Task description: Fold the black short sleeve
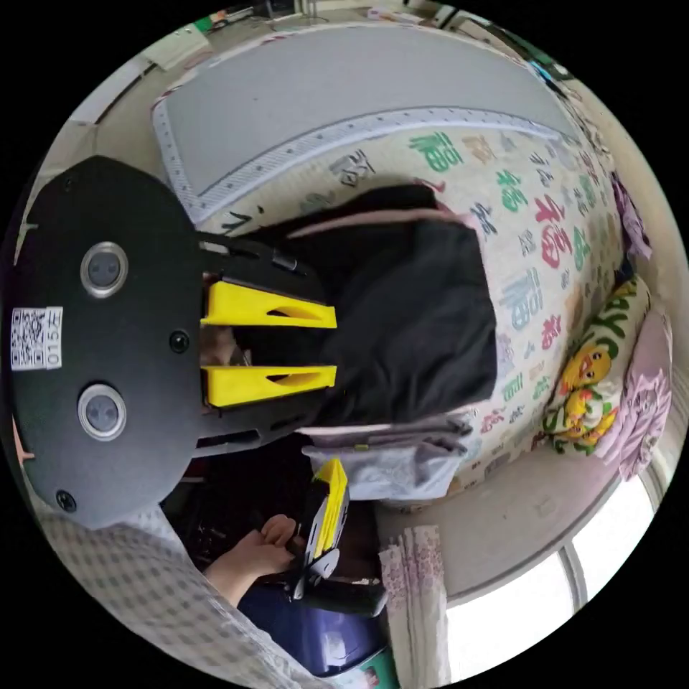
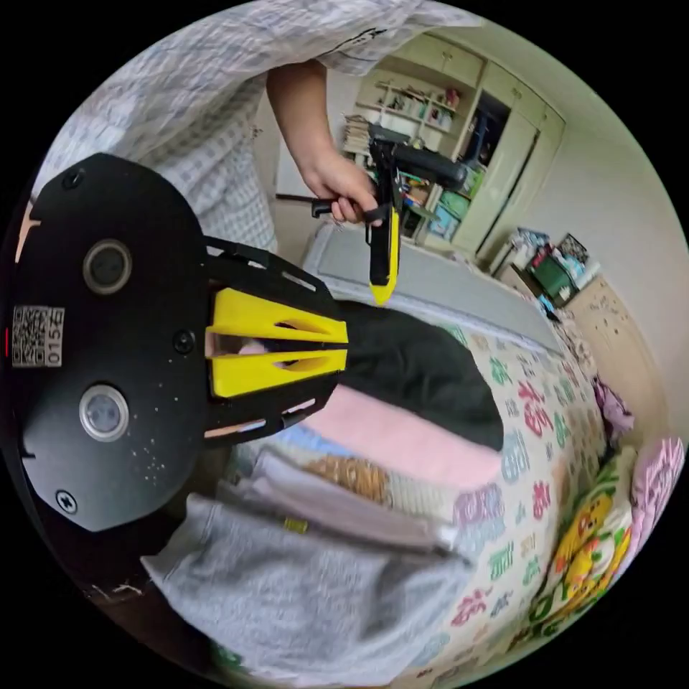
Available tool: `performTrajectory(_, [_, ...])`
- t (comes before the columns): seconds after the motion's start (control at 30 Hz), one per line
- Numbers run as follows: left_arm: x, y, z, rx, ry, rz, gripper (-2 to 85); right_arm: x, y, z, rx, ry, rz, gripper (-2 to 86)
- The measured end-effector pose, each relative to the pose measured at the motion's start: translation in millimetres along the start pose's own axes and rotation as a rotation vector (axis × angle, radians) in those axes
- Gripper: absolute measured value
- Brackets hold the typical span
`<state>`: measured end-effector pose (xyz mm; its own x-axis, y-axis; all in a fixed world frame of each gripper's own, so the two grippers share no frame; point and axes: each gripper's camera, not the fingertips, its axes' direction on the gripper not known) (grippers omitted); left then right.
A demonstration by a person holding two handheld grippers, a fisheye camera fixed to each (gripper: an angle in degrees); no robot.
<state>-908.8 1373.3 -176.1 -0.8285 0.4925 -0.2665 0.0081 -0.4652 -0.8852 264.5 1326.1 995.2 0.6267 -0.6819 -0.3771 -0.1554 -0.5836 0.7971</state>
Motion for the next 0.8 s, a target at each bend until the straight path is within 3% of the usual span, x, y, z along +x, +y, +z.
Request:
performTrajectory(0.1, [-63.1, 25.5, 23.6, -0.092, -0.047, -0.191, 8.1, -26.5, -14.0, 34.2, -0.077, -0.116, -0.118, 4.8])
performTrajectory(0.2, [-111.9, 47.5, 64.8, -0.126, 0.136, -0.344, 8.7, -37.9, -25.1, 62.7, -0.134, -0.161, -0.173, 5.8])
performTrajectory(0.33, [-150.6, 67.6, 120.2, -0.01, 0.452, -0.461, 9.2, -37.7, -30.6, 99.7, -0.203, -0.098, -0.151, 7.6])
performTrajectory(0.47, [-170.4, 68.5, 172.9, -0.019, 0.497, -0.418, 8.8, -37.9, -33.4, 127.2, -0.232, -0.017, -0.105, 8.8])
performTrajectory(0.6, [-195.0, 71.0, 226.8, 0.011, 0.676, -0.363, 1.8, -37.1, -39.5, 158.4, -0.253, 0.066, -0.006, 9.6])
performTrajectory(0.8, [-207.1, 69.6, 255.2, 0.073, 0.865, -0.181, -0.3, -36.6, -49.9, 180.6, -0.221, 0.081, 0.192, 10.2])
